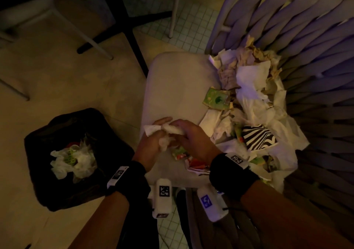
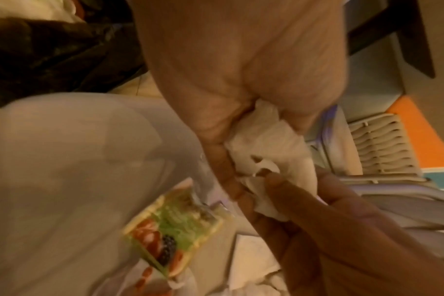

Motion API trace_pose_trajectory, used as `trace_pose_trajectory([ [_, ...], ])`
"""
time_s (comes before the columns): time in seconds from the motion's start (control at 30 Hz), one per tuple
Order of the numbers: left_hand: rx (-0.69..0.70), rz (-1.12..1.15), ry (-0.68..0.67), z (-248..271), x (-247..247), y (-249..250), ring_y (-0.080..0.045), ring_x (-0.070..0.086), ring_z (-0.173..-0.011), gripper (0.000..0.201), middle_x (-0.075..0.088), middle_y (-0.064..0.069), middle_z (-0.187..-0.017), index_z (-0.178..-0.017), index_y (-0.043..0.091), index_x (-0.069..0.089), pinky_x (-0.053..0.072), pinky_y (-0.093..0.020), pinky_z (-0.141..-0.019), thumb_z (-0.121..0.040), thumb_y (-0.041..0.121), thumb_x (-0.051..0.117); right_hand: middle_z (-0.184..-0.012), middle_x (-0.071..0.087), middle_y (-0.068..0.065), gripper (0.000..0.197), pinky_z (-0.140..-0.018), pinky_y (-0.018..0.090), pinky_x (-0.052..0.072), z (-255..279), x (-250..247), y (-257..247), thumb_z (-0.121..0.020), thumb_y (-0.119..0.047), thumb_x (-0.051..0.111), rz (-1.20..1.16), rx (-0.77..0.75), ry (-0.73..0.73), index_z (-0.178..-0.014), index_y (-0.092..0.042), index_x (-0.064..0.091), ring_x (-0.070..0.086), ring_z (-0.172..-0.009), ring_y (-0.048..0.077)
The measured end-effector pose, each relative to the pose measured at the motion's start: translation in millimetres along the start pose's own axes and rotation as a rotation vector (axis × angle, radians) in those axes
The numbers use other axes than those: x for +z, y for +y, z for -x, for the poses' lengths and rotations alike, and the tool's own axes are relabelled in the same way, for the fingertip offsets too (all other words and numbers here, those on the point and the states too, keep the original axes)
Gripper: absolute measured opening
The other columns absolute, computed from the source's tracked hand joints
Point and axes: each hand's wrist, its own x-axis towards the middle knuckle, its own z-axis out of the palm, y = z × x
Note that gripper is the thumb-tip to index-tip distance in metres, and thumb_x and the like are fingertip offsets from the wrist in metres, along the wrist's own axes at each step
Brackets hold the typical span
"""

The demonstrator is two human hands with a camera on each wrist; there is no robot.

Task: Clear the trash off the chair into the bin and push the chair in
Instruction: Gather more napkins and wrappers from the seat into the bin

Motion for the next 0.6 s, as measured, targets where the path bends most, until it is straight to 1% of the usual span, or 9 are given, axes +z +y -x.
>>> trace_pose_trajectory([
  [0.07,-0.050,0.056,-0.019,0.8,9.2,1.2,-0.019,0.064,-0.094,0.030,0.068,-0.005,-0.102,-0.122,0.017,0.059,0.055,-0.033,-0.075,-0.093,0.022,0.053,-0.113,0.061,0.021,0.041,-0.077,0.020,0.036,2.4,4.4,-12.2,-0.077,-0.012,0.050,-0.040,0.007,-0.026,-0.117,-0.002,0.055,0.058,-0.104,0.029],
  [0.17,-0.023,-0.001,0.003,-1.6,7.7,-3.3,-0.012,0.064,-0.083,0.032,0.069,0.000,-0.090,-0.121,0.016,0.059,0.052,-0.026,-0.064,-0.091,0.027,0.055,-0.128,0.055,0.013,0.053,-0.088,0.006,0.035,6.1,10.8,-25.1,-0.078,-0.001,0.054,-0.190,0.016,-0.121,-0.130,-0.003,0.046,0.050,-0.115,0.014],
  [0.27,0.000,-0.049,0.066,-4.7,-7.1,-7.6,-0.020,0.062,-0.078,0.018,0.068,-0.008,-0.085,-0.106,0.007,0.064,0.054,-0.025,-0.062,-0.094,0.014,0.051,-0.123,0.055,0.004,0.055,-0.084,0.006,0.041,5.8,10.8,-23.9,-0.082,-0.005,0.057,-0.382,0.114,-0.177,-0.135,-0.005,0.040,0.056,-0.102,0.009],
  [0.33,0.016,-0.169,0.209,-9.2,-24.1,-12.0,-0.023,0.065,-0.079,0.019,0.068,-0.012,-0.088,-0.097,0.003,0.064,0.055,-0.021,-0.059,-0.094,-0.001,0.046,-0.126,0.056,0.012,0.056,-0.085,0.012,0.045,2.0,6.9,-15.4,-0.086,0.004,0.056,-0.456,0.206,-0.101,-0.138,-0.006,0.038,0.057,-0.099,0.014],
  [0.4,0.031,-0.220,0.280,-13.6,-42.9,-16.2,-0.031,0.063,-0.085,0.020,0.064,-0.021,-0.093,-0.099,-0.005,0.062,0.055,-0.023,-0.057,-0.094,-0.005,0.042,-0.126,0.054,0.016,0.054,-0.074,0.005,0.042,-4.1,0.4,-2.9,-0.084,0.005,0.053,-0.186,0.255,-0.011,-0.134,-0.011,0.042,0.059,-0.099,0.023],
  [0.43,0.041,-0.220,0.306,-14.3,-50.4,-17.3,-0.032,0.062,-0.086,0.021,0.063,-0.021,-0.093,-0.098,-0.002,0.062,0.054,-0.025,-0.056,-0.095,-0.002,0.042,-0.125,0.051,0.017,0.054,-0.074,0.006,0.041,-7.3,0.3,4.6,-0.082,0.003,0.053,0.002,0.248,-0.043,-0.133,-0.013,0.044,0.058,-0.102,0.027],
  [0.5,0.043,-0.227,0.345,-12.3,-58.8,-18.4,-0.027,0.060,-0.078,0.020,0.060,-0.013,-0.082,-0.088,0.009,0.064,0.050,-0.028,-0.056,-0.097,0.010,0.046,-0.130,0.042,0.016,0.056,-0.089,0.028,0.045,-8.8,5.9,9.0,-0.081,-0.007,0.057,0.320,0.228,-0.191,-0.134,-0.019,0.042,0.050,-0.111,0.035],
  [0.53,0.033,-0.237,0.348,-9.8,-60.3,-18.4,-0.022,0.059,-0.073,0.019,0.058,-0.009,-0.076,-0.084,0.011,0.064,0.047,-0.029,-0.056,-0.097,0.018,0.051,-0.133,0.038,0.016,0.056,-0.089,0.039,0.045,-9.1,14.4,11.5,-0.082,-0.013,0.060,0.469,0.214,-0.232,-0.134,-0.019,0.041,0.046,-0.114,0.037],
  [0.6,0.016,-0.254,0.299,-5.2,-61.1,-18.5,-0.018,0.057,-0.071,0.021,0.062,-0.007,-0.077,-0.089,0.009,0.066,0.044,-0.032,-0.060,-0.094,0.028,0.057,-0.131,0.042,0.016,0.050,-0.074,0.044,0.047,-9.6,30.7,11.0,-0.079,-0.026,0.066,0.715,0.139,-0.158,-0.125,-0.018,0.050,0.048,-0.108,0.038],
])
